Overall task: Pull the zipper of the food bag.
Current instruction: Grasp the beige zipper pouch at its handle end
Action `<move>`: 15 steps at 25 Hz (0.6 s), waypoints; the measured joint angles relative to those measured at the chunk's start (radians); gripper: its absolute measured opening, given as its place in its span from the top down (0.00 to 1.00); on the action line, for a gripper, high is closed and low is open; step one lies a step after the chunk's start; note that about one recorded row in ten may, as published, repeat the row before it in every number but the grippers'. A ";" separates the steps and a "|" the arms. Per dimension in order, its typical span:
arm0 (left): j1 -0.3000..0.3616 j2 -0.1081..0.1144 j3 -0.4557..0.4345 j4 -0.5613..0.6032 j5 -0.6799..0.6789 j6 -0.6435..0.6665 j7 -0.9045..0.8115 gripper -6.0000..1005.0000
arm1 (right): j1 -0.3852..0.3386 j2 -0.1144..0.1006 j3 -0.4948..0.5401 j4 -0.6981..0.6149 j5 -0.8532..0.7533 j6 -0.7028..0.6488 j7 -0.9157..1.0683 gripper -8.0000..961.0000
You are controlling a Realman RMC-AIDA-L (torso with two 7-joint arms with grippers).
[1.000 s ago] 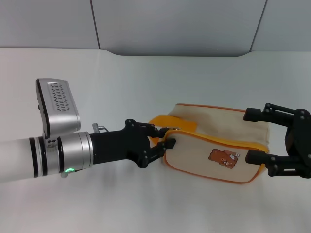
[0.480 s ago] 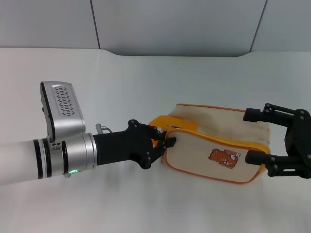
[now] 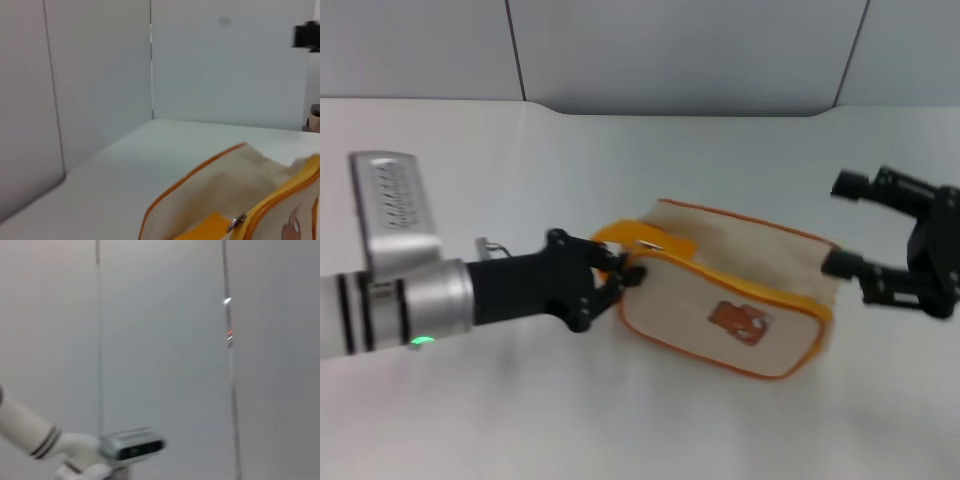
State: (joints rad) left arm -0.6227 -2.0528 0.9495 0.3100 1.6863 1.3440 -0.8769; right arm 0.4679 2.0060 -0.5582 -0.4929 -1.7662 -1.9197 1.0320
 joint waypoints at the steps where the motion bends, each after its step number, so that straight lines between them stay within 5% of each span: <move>1: 0.014 0.007 0.000 0.024 0.000 0.019 -0.008 0.88 | 0.005 0.008 0.018 -0.002 0.000 0.012 -0.009 0.13; 8: 0.049 0.077 -0.005 0.124 0.005 0.154 -0.065 0.88 | 0.054 0.053 0.062 0.001 0.002 0.098 -0.130 0.13; 12: 0.052 0.086 -0.010 0.177 0.014 0.197 -0.090 0.88 | 0.084 0.081 0.060 0.054 0.019 0.158 -0.354 0.14; 15: 0.046 0.084 -0.009 0.207 0.031 0.210 -0.115 0.89 | 0.096 0.080 0.055 0.113 0.045 0.176 -0.487 0.18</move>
State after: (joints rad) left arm -0.5768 -1.9684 0.9405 0.5174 1.7175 1.5543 -0.9922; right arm 0.5638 2.0863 -0.5030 -0.3801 -1.7216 -1.7434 0.5451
